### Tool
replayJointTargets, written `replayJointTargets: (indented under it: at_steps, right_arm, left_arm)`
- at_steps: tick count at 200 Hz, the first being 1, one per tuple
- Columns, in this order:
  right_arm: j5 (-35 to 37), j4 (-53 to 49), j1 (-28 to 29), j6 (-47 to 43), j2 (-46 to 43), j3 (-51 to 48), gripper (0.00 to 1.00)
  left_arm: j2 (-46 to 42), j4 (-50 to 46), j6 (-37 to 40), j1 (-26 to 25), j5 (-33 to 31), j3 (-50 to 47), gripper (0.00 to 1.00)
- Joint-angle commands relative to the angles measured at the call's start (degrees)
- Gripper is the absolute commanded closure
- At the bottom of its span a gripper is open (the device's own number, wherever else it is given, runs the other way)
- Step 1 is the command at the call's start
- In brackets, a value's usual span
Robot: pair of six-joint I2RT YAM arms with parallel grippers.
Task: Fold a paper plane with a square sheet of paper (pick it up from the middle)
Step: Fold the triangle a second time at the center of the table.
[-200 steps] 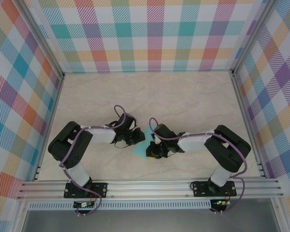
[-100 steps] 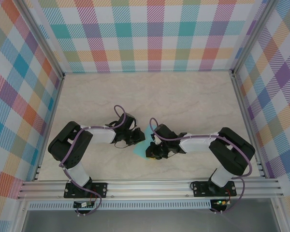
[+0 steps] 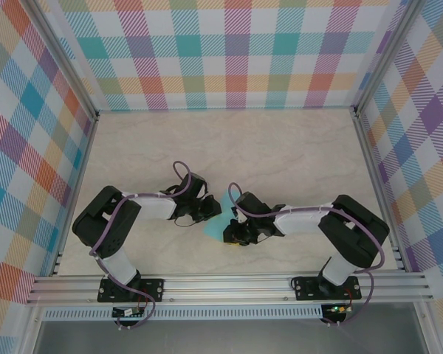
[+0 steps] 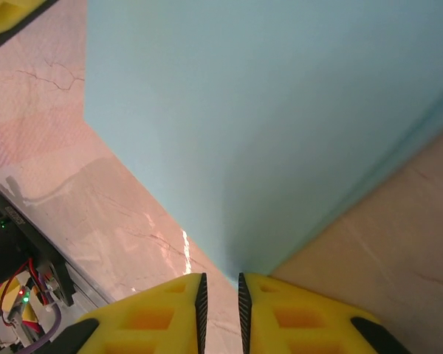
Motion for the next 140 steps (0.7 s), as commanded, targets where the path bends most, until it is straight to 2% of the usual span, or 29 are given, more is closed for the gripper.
replayJointTargets:
  at_steps: [1, 23, 50, 72, 112, 140]
  right_arm:
    - [5.2, -5.8, 0.4, -1.1, -4.2, 0.1, 0.75]
    - [10.0, -8.4, 0.3, -0.4, -7.6, 0.0, 0.67]
    - [15.7, -11.8, 0.2, 0.9, -10.6, -0.2, 0.64]
    - [19.2, -11.9, 0.0, 3.0, -12.6, -0.9, 0.58]
    - [22.3, -13.7, -1.3, 5.3, -14.5, -0.8, 0.55]
    - [23.4, -11.6, -2.2, 6.8, -15.1, -1.3, 0.49]
  left_arm:
    - [-2.0, -3.3, -0.7, -0.4, -2.0, -1.0, 0.87]
    - [-2.7, -4.1, -0.8, -0.4, -2.1, -0.7, 0.86]
    - [-3.0, -4.9, -1.1, -0.5, -2.1, 0.0, 0.87]
    - [-3.2, -5.8, -0.8, -0.5, -2.4, 0.6, 0.86]
    - [-4.0, -5.4, -1.3, -0.6, -2.8, 0.1, 0.86]
    - [-4.0, -3.0, -2.1, -1.0, -2.5, -0.9, 0.85]
